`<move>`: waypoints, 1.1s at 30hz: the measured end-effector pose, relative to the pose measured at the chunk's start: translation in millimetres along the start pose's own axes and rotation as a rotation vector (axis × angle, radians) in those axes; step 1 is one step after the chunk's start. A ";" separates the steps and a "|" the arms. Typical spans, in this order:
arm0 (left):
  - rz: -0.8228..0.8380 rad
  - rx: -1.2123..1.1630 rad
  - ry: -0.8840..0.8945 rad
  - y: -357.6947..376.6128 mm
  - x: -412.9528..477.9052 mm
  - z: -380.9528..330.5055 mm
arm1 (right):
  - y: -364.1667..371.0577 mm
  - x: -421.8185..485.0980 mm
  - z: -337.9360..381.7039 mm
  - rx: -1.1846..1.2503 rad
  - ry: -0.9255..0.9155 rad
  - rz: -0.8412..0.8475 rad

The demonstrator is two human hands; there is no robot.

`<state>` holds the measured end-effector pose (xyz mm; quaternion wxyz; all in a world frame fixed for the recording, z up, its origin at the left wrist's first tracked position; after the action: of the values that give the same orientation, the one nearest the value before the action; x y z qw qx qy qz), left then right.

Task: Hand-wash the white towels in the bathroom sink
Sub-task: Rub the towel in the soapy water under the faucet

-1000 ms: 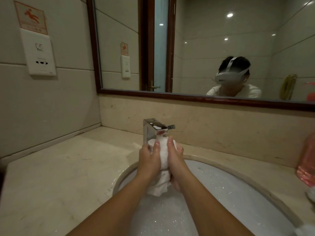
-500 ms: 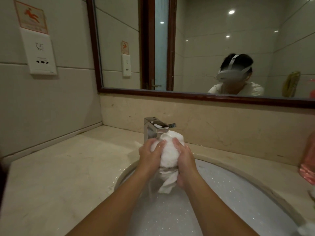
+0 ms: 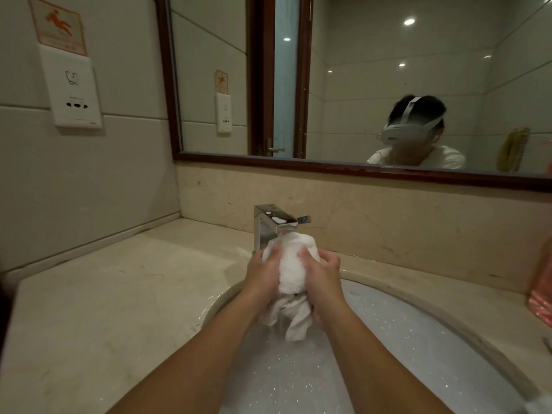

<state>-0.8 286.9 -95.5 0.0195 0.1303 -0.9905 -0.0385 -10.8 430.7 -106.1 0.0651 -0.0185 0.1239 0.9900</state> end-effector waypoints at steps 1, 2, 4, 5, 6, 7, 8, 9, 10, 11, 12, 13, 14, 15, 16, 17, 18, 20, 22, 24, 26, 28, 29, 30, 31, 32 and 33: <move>-0.007 0.030 0.032 -0.7 -0.6 -1.9 | 1.0 -1.3 0.1 -0.073 -0.011 0.003; -0.010 0.052 0.066 -0.8 -2.8 -4.6 | 4.1 -3.4 -0.2 -0.127 -0.012 0.019; -0.023 0.079 0.113 -3.0 -6.1 -8.2 | 11.2 -6.3 -3.8 -0.166 0.004 0.056; -0.030 0.078 0.121 -4.2 -6.5 -8.7 | 12.4 -7.8 -3.2 -0.166 0.002 0.059; -0.040 0.067 0.117 -5.5 -5.5 -7.7 | 11.9 -7.8 -1.8 -0.149 -0.008 0.056; -0.047 0.055 0.103 -6.4 -1.6 -2.8 | 9.5 -8.4 -0.2 -0.142 -0.020 0.044; -0.051 0.047 0.086 -7.2 1.9 2.2 | 7.0 -9.5 1.1 -0.142 -0.029 0.037; -0.047 0.047 0.070 -7.4 5.7 7.3 | 6.4 -11.1 2.4 -0.151 -0.037 0.039; -0.041 0.052 0.057 -7.0 5.8 8.7 | 6.5 -13.1 3.9 -0.172 -0.050 0.042; -0.040 0.053 0.054 -6.7 2.2 5.6 | 6.6 -15.3 5.0 -0.197 -0.060 0.049; -0.045 0.056 0.049 -7.7 -1.6 2.9 | 6.9 -16.6 6.3 -0.222 -0.068 0.058; -0.052 0.058 0.050 -8.5 -5.1 -0.6 | 6.8 -18.6 8.6 -0.234 -0.079 0.064; -0.063 0.057 0.045 -10.5 -5.9 -1.7 | 7.2 -20.3 11.0 -0.244 -0.093 0.071; -0.070 0.057 0.041 -12.0 -6.5 -2.6 | 7.3 -22.0 12.7 -0.252 -0.102 0.075; -0.076 0.055 0.043 -13.3 -6.2 -3.2 | 7.9 -22.0 12.7 -0.263 -0.108 0.081; -0.081 0.064 0.051 -14.0 -7.0 -4.8 | 9.4 -22.3 12.0 -0.270 -0.109 0.090; -0.086 0.071 0.064 -14.2 -7.8 -6.2 | 10.9 -23.1 11.3 -0.267 -0.102 0.093; -0.089 0.096 0.098 -13.8 -7.4 -7.5 | 12.5 -23.8 11.1 -0.248 -0.087 0.090; -0.079 0.123 0.128 -12.6 -6.6 -7.6 | 13.7 -23.4 13.4 -0.212 -0.088 0.094; -0.056 0.158 0.170 -9.7 -7.8 -9.6 | 14.9 -24.7 16.9 -0.202 -0.100 0.097; -0.028 0.197 0.208 -5.1 -8.8 -12.0 | 15.5 -25.4 17.9 -0.202 -0.103 0.094; -0.014 0.235 0.233 -1.2 -12.2 -15.9 | 15.8 -26.1 18.8 -0.192 -0.108 0.083; -0.009 0.244 0.237 0.2 -13.7 -16.9 | 15.9 -26.9 20.1 -0.186 -0.117 0.080; -0.007 0.245 0.236 1.2 -14.5 -17.5 | 16.3 -27.6 21.6 -0.184 -0.130 0.081; -0.007 0.244 0.238 1.2 -14.7 -17.5 | 16.4 -28.0 22.7 -0.194 -0.144 0.081; -0.010 0.239 0.237 0.6 -13.9 -16.8 | 16.1 -28.3 23.3 -0.205 -0.159 0.076; -0.013 0.233 0.244 -0.4 -13.0 -16.6 | 16.4 -29.3 23.9 -0.210 -0.165 0.075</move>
<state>12.7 288.8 -79.4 0.1241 0.1420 -0.9777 0.0927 15.5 417.3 -77.5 0.0359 0.0607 0.0146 0.9974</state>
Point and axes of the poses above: each hand's wrist, its own x-axis towards the middle knuckle, its own y-axis out of the palm, z = x × y, the point moved 10 cm from there along x, towards the middle knuckle
